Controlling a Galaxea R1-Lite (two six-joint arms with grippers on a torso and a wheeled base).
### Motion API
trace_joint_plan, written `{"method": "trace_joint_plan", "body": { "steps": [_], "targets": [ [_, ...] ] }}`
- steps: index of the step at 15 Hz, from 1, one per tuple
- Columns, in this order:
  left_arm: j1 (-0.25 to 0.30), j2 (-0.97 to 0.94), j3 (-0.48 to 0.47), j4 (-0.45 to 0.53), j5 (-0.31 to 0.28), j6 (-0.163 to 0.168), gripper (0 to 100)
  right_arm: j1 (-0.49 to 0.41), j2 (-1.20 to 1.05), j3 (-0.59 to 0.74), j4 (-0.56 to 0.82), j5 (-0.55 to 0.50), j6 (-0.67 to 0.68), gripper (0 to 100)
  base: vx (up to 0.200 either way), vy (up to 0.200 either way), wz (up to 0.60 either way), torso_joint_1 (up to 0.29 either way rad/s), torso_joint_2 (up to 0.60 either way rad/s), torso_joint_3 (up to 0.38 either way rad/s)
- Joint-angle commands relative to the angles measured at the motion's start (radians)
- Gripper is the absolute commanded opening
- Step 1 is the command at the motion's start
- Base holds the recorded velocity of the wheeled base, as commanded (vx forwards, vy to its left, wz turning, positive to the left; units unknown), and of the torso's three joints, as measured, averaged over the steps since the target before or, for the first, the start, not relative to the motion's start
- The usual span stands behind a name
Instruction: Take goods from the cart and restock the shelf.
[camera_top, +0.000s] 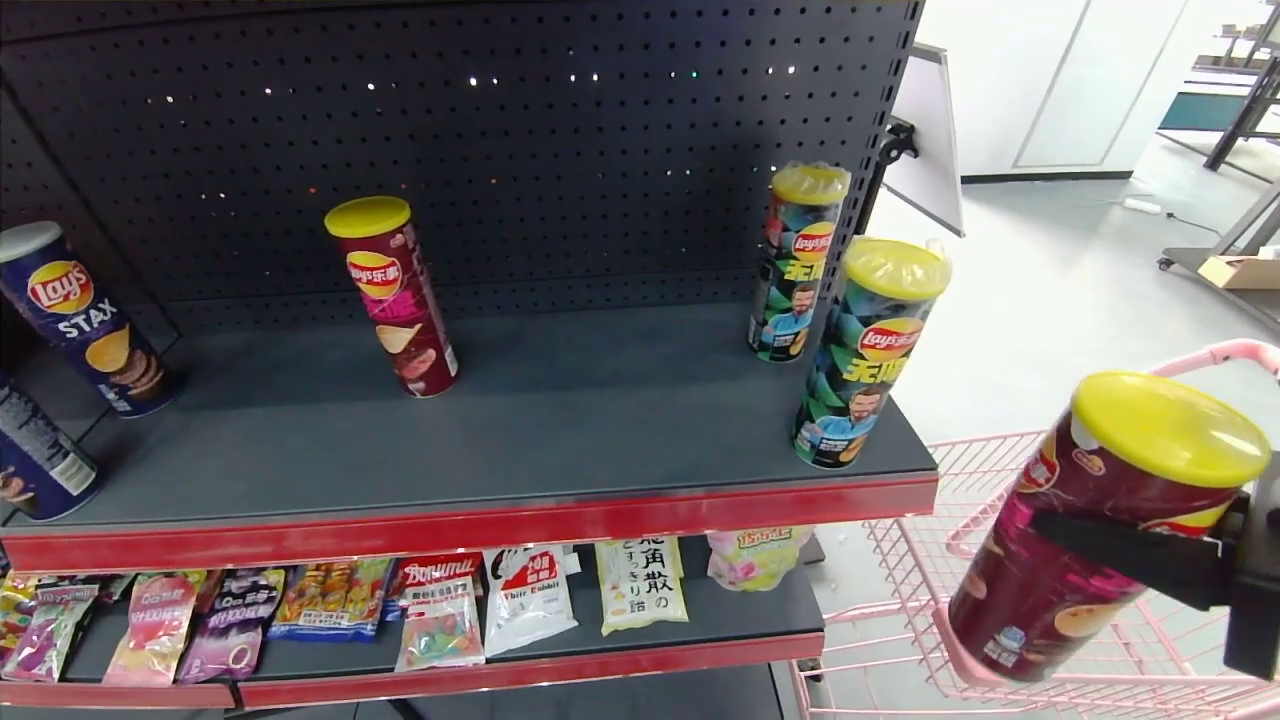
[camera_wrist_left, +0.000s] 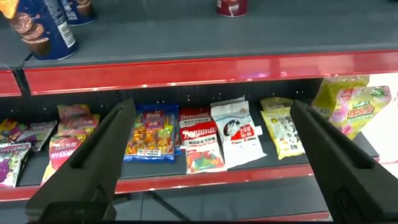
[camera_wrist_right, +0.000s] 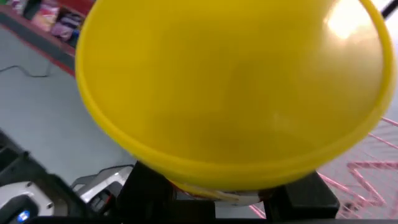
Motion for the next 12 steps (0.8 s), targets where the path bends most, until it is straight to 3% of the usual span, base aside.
{"method": "trace_joint_plan", "body": {
  "steps": [1,3,9,12],
  "targets": [
    [0.0,0.001,0.0,0.0,-0.001,0.002,100,0.001,-0.048,0.02,-0.003,0.047,-0.001,0,0.0,0.0,0.0,0.0,0.0,0.0],
    [0.0,0.001,0.0,0.0,-0.001,0.002,100,0.002,-0.05,0.023,-0.003,0.062,-0.004,0,0.0,0.0,0.0,0.0,0.0,0.0],
    [0.0,0.001,0.0,0.0,-0.001,-0.002,100,-0.001,-0.045,0.026,-0.012,0.057,-0.021,0,-0.2,0.0,0.0,-0.002,0.0,0.003],
    [0.0,0.001,0.0,0.0,-0.001,0.0,100,-0.002,-0.056,0.043,-0.018,0.056,-0.022,0,0.0,0.0,0.0,0.0,0.0,0.0]
  ]
}}
